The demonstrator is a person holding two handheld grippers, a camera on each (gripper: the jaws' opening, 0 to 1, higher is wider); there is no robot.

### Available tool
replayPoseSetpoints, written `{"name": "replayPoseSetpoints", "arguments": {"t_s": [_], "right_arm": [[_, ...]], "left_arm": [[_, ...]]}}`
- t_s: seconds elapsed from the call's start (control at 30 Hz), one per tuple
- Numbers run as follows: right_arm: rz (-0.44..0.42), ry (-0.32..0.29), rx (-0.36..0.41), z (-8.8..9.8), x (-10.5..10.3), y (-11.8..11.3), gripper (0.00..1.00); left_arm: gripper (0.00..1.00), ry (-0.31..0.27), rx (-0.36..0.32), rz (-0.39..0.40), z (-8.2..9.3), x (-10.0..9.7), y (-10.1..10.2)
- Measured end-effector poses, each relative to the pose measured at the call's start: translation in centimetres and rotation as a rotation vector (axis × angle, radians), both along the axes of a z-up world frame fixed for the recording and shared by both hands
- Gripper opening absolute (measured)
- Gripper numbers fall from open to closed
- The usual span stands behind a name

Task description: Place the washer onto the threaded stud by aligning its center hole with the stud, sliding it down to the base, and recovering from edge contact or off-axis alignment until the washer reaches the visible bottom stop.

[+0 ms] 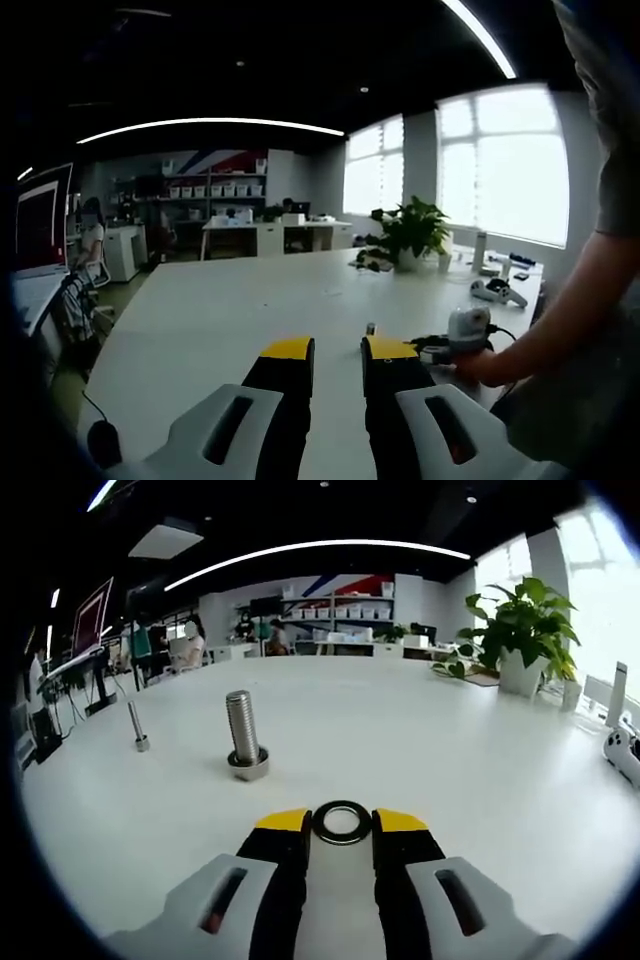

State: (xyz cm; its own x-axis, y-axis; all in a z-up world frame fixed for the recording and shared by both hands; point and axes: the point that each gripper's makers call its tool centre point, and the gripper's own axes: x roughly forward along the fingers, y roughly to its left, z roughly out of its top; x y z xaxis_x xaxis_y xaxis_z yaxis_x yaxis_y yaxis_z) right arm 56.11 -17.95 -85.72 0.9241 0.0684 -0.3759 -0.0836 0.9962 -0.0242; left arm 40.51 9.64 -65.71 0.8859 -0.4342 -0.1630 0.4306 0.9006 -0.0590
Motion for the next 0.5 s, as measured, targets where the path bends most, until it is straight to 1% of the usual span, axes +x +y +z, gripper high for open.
{"name": "replayPoseSetpoints", "arguments": {"t_s": [0.13,0.37,0.5], "right_arm": [[0.006,0.003,0.010,0.0,0.1,0.2,0.26],[0.037,0.009,0.004,0.0,0.2,0.9,0.25],[0.034,0.017,0.001,0.1,0.1,1.0,0.25]], "left_arm": [[0.17,0.001,-0.001,-0.003,0.0,0.0,-0.1],[0.17,-0.002,0.004,-0.008,0.1,0.0,-0.2],[0.17,-0.001,0.003,-0.006,0.1,0.0,-0.2]]}}
